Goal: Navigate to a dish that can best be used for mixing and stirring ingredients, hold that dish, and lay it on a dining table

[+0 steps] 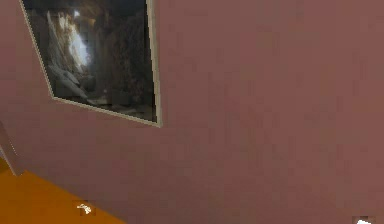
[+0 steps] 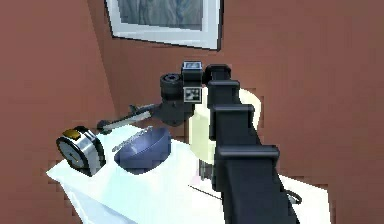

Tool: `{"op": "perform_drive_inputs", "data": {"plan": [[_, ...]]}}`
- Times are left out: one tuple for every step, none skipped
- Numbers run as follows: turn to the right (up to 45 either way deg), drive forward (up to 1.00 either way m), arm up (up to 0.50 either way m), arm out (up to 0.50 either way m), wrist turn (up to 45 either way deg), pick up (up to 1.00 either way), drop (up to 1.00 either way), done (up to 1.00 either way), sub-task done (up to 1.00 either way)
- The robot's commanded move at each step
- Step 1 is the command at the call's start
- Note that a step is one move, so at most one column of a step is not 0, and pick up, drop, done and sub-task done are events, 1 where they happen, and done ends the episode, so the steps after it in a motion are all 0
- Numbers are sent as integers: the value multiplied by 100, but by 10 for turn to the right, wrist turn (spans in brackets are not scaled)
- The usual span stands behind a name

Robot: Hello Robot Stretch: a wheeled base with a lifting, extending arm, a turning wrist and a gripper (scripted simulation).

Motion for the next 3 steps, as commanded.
{"op": "perform_drive_inputs", "data": {"plan": [[0,0,-16,0,0,0,0,0,0],[0,0,0,0,0,100,0,0,0],[0,0,10,0,0,0,0,0,0]]}}
